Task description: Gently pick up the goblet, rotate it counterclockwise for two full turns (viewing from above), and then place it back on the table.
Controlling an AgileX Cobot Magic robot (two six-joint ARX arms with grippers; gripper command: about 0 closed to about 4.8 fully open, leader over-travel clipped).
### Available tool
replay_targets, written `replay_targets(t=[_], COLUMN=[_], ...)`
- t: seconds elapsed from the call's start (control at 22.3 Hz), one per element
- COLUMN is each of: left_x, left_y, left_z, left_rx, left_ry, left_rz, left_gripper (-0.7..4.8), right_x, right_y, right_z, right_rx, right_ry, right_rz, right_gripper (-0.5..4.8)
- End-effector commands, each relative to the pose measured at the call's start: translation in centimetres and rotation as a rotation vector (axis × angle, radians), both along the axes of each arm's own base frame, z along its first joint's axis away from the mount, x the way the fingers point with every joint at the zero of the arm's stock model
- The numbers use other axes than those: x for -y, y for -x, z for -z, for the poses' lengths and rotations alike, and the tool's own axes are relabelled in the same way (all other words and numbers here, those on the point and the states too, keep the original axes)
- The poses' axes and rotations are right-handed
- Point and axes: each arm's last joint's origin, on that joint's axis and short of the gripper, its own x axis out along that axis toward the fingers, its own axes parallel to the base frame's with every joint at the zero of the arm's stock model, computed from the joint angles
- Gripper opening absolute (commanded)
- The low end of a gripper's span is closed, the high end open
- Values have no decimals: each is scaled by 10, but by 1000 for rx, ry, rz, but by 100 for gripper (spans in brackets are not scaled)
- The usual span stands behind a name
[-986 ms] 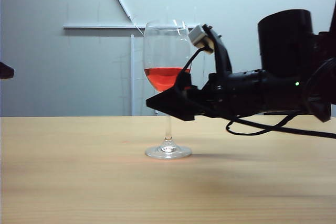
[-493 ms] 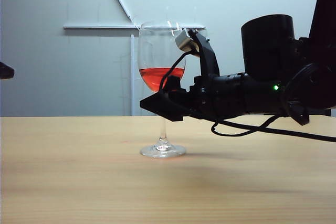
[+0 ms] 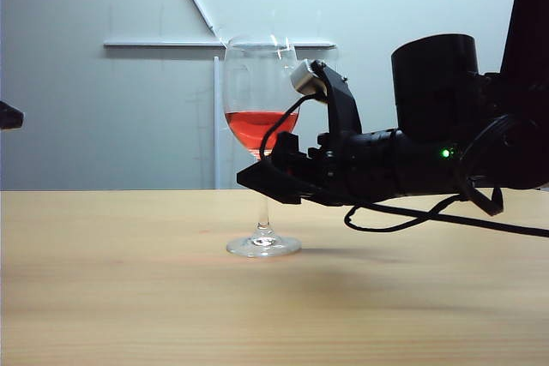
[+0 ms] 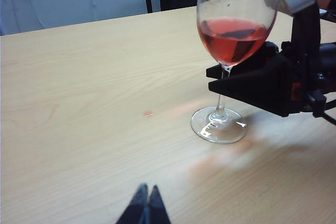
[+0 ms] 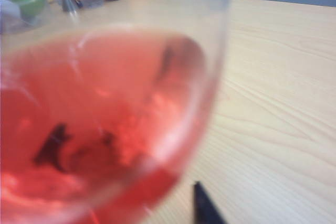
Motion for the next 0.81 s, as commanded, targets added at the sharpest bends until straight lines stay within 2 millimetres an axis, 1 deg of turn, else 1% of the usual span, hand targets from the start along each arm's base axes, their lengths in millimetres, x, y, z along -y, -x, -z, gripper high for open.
replay_targets(t=[0.04,0.13,0.18,0.27,0.31,0.36,0.45,0.58,0.72,0.81], left_x=[0,0,0,0,0,0,0,0,0,0], left_y=[0,0,0,0,0,0,0,0,0,0], left_z=[-2,-2,-2,-2,-2,-2,-2,-2,-2,-2], left_rx=[12,12,12,12,12,12,12,12,12,12], left_ry=[8,8,8,8,7,8,7,8,7,7], left_rz=[3,2,2,3,2,3,3,3,2,3], left_gripper=[-5,-5,-5,-5,-5,-5,-5,-5,-5,-5], right_x=[-5,-8,-8,-9,-9,-9,-9,-8,-6,-5], right_y=[2,3,3,3,3,2,2,2,0,-1], right_z=[-7,-6,-7,-7,-7,-7,-8,-9,-12,-18], right_rx=[47,53,54,57,57,58,63,71,86,101], right_ry=[-29,-33,-34,-35,-34,-34,-38,-42,-43,-48], right_rz=[-14,-18,-19,-18,-5,-2,-2,16,127,184], right_gripper=[183,148,111,101,58,32,-4,-4,-4,-4])
